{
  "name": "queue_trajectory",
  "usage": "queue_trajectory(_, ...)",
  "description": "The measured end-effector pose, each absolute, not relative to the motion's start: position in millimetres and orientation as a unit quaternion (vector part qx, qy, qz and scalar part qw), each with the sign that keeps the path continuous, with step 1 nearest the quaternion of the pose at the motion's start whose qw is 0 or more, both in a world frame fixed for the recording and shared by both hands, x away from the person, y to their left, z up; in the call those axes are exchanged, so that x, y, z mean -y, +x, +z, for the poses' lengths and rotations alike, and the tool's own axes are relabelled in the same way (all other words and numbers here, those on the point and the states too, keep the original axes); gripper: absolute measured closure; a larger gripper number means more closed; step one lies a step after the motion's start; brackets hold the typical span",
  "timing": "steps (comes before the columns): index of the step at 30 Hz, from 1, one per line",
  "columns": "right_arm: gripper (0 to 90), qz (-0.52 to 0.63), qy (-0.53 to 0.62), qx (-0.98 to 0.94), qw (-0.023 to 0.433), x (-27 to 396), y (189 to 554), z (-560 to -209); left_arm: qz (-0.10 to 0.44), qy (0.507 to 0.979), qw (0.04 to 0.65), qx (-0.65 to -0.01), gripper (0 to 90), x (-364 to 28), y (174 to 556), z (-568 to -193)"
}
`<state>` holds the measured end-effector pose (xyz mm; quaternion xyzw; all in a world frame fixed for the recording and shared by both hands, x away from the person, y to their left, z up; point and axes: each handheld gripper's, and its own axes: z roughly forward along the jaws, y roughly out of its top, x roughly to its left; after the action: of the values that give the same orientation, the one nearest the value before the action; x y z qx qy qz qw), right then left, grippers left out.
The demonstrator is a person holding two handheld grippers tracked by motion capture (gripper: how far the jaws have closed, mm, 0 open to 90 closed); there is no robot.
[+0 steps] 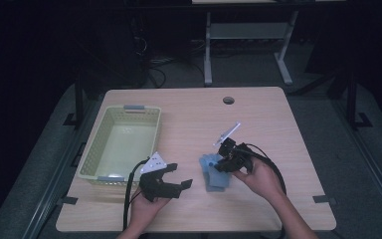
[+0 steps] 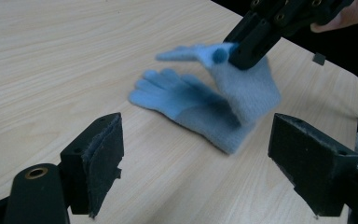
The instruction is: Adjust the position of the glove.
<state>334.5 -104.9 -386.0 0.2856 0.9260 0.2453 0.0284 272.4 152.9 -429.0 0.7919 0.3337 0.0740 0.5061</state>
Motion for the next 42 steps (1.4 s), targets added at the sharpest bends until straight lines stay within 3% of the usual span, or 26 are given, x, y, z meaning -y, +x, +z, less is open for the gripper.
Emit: queue_trajectory(42, 78.0, 0.219, 0.286, -0.932, 0.028, 90.9, 343.1, -410.5, 0.070, 0.791, 0.506, -0.337, 17.8, -153.6, 272.3, -429.0)
